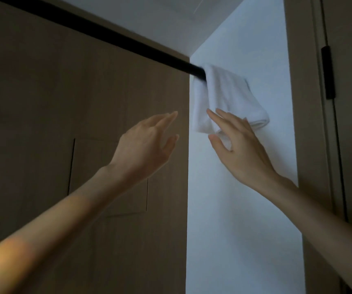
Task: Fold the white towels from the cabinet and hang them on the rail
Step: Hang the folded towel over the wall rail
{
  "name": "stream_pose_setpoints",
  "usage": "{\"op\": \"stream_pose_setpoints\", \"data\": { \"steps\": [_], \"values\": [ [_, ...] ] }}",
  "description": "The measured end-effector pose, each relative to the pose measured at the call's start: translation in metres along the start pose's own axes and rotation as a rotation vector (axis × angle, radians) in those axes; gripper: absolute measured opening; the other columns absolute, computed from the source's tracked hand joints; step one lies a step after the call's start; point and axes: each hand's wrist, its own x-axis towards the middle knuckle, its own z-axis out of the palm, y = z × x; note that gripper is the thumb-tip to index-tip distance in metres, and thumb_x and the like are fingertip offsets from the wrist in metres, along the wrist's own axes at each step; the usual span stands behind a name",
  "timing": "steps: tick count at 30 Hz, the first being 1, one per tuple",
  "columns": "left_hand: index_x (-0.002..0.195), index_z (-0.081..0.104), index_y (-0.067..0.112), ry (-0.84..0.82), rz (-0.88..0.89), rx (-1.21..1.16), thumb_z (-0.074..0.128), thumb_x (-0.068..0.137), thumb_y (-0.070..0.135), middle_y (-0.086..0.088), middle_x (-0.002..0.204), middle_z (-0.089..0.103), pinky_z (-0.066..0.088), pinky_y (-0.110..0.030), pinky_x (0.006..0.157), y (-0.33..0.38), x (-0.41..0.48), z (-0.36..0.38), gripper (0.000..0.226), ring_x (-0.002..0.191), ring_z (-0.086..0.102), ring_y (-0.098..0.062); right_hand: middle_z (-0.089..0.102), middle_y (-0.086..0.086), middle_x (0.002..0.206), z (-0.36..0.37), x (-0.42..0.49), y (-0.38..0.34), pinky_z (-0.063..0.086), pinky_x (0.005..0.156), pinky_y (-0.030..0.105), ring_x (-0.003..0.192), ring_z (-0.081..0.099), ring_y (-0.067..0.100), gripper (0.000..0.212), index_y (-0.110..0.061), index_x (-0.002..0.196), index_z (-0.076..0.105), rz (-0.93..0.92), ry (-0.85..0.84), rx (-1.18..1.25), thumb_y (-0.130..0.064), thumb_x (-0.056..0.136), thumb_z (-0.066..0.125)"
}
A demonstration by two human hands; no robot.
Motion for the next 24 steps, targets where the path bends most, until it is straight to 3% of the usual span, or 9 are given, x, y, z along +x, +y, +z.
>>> {"op": "stream_pose_setpoints", "data": {
  "steps": [2,6,9,12,17,24],
  "values": [
    [0.150,0.030,0.028,-0.030,0.017,0.033,0.047,0.098,0.041,0.005,0.149,0.042,0.042,-0.035,0.101,-0.005,-0.026,-0.007,0.056,0.132,0.045,-0.017,0.035,-0.010,0.153,0.003,-0.023,-0.015,0.022,0.117,0.035,0.142,0.027,0.012,0.051,-0.036,0.148,0.033,0.025,-0.055,-0.004,-0.032,0.100,0.047],
    [0.150,0.029,0.028,-0.126,-0.002,0.083,0.044,0.097,0.042,0.004,0.150,0.040,0.034,-0.035,0.109,-0.014,-0.079,-0.016,0.057,0.136,0.041,-0.018,0.039,-0.008,0.151,0.014,-0.067,-0.044,0.010,0.122,0.035,0.141,0.031,0.011,0.049,-0.031,0.148,0.035,-0.002,-0.162,-0.014,-0.033,0.100,0.045],
    [0.150,0.030,0.027,-0.190,-0.026,0.104,0.045,0.097,0.042,0.002,0.151,0.039,0.026,-0.033,0.112,-0.021,-0.119,-0.026,0.057,0.138,0.039,-0.021,0.041,-0.006,0.150,0.024,-0.098,-0.066,0.010,0.122,0.035,0.140,0.035,0.012,0.052,-0.029,0.148,0.037,-0.011,-0.242,0.003,-0.038,0.097,0.040],
    [0.148,0.035,0.025,-0.246,-0.081,0.116,0.053,0.096,0.038,0.000,0.149,0.043,0.033,-0.037,0.110,-0.025,-0.158,-0.039,0.057,0.135,0.042,-0.024,0.039,-0.007,0.152,0.034,-0.128,-0.087,0.011,0.122,0.037,0.140,0.036,0.013,0.051,-0.029,0.148,0.036,0.005,-0.313,0.042,-0.039,0.098,0.042],
    [0.145,0.041,0.019,-0.317,-0.119,0.188,0.055,0.095,0.034,-0.003,0.146,0.047,0.043,-0.040,0.101,-0.019,-0.222,-0.069,0.055,0.131,0.047,-0.027,0.036,-0.010,0.153,0.045,-0.175,-0.115,0.007,0.119,0.029,0.141,0.033,0.011,0.052,-0.034,0.148,0.034,0.052,-0.424,0.147,-0.036,0.098,0.049],
    [0.147,0.038,0.019,-0.432,-0.246,0.248,0.051,0.096,0.033,-0.005,0.149,0.043,0.031,-0.036,0.109,0.010,-0.303,-0.100,0.054,0.135,0.043,-0.027,0.040,-0.009,0.151,0.040,-0.250,-0.143,0.024,0.119,0.043,0.140,0.034,0.012,0.048,-0.032,0.146,0.040,0.123,-0.535,0.328,-0.033,0.099,0.051]
  ]
}}
